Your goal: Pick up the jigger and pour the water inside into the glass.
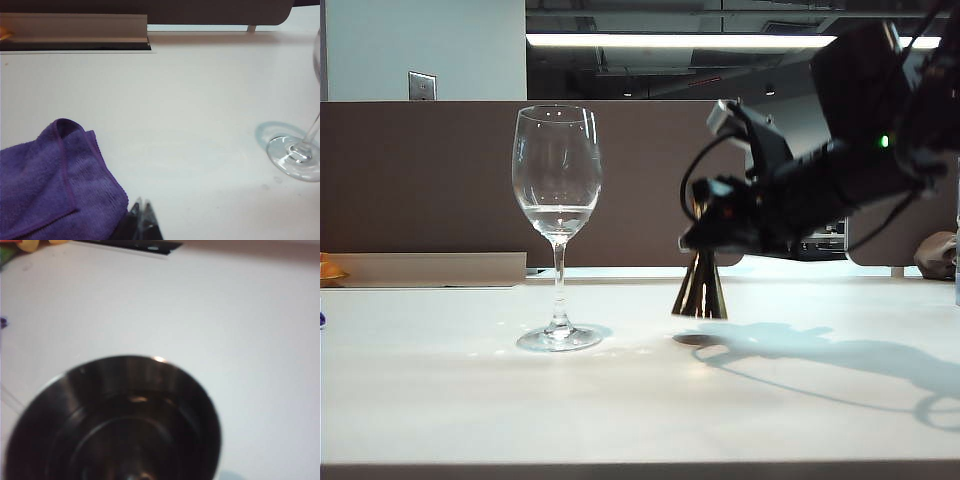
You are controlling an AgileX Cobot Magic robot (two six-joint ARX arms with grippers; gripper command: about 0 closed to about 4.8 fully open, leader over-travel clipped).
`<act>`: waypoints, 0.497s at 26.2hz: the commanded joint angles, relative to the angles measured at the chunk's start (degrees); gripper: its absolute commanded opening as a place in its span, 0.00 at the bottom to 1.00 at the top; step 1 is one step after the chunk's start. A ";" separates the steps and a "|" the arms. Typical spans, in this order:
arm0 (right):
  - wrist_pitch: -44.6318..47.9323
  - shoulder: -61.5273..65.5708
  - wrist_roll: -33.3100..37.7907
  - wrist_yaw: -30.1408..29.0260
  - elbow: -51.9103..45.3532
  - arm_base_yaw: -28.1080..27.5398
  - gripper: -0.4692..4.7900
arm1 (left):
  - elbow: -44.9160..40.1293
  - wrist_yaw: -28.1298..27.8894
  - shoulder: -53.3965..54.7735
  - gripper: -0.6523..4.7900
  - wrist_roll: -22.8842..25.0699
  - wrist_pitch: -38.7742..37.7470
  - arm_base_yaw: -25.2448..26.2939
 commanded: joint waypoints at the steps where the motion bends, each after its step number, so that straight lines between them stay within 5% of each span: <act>1: -2.84 -3.26 -1.05 -0.09 1.22 0.04 0.08 | -0.15 0.22 0.04 0.11 0.44 0.28 0.11; 7: -6.67 -8.96 -1.53 -0.07 1.90 0.04 0.08 | -0.15 0.22 0.04 0.11 0.44 0.28 0.09; 13: -22.73 -13.31 -3.23 -0.02 10.69 0.07 0.08 | -0.15 0.22 0.04 0.11 0.44 0.28 0.09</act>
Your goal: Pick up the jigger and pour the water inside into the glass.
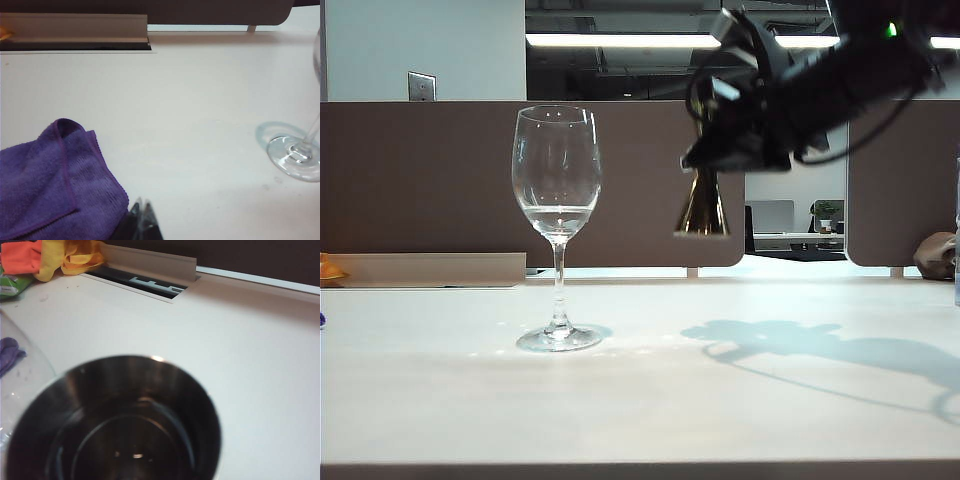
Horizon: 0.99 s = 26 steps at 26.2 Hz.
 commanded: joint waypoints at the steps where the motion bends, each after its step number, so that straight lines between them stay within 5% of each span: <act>1: -7.34 -1.81 -1.22 0.07 6.47 0.04 0.08 | -0.15 0.22 0.07 0.11 0.44 0.28 0.09; 8: -20.61 -1.77 -5.57 1.57 20.37 1.09 0.08 | -0.15 0.22 0.04 0.11 0.44 0.28 0.09; 17: -25.09 -1.53 -6.86 1.79 23.17 1.60 0.08 | -0.15 0.22 0.04 0.11 0.44 0.28 0.11; 26: -28.30 0.81 -13.53 7.82 23.26 8.66 0.08 | -0.15 0.22 0.04 0.11 0.44 0.28 0.11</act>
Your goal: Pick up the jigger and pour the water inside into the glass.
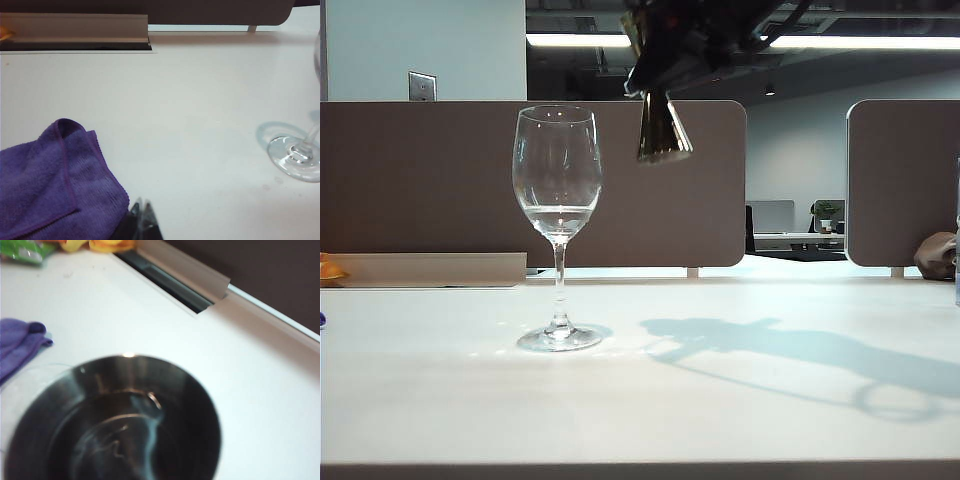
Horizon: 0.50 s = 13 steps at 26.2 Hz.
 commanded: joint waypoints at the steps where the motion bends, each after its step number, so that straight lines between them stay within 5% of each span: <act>1: 0.57 0.63 -1.92 2.01 0.48 1.73 0.08 | -0.15 0.22 0.04 0.11 0.44 0.28 0.07; 13: -2.03 3.61 -3.63 6.75 3.06 5.27 0.08 | -0.15 0.22 0.04 0.11 0.44 0.28 0.09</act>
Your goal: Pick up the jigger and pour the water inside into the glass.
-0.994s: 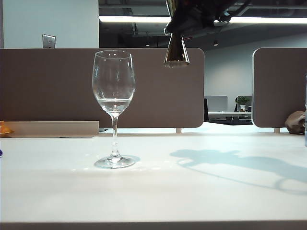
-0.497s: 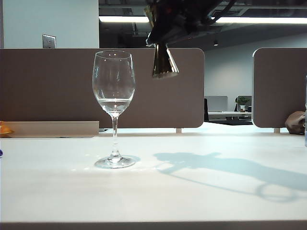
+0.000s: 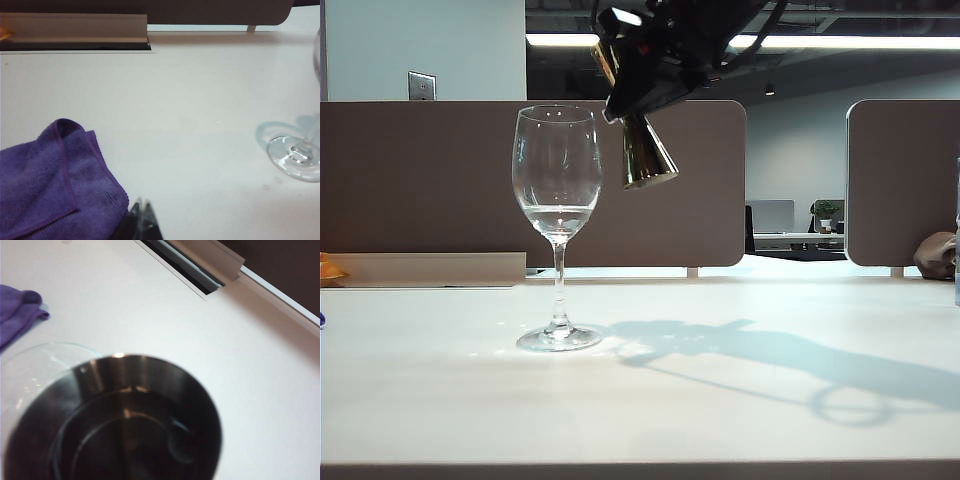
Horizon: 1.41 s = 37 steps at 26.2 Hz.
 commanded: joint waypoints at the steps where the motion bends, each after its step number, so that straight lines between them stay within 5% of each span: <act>1: 0.92 0.20 -0.39 1.92 1.11 0.76 0.08 | -0.15 0.24 0.04 0.11 0.44 0.28 0.09; 16: -0.20 0.79 -9.46 8.28 1.81 1.14 0.08 | -0.15 0.24 0.04 0.11 0.44 0.28 0.07; 37: 0.46 4.70 -19.26 9.73 8.61 1.33 0.09 | -0.15 0.24 0.04 0.11 0.44 0.26 0.09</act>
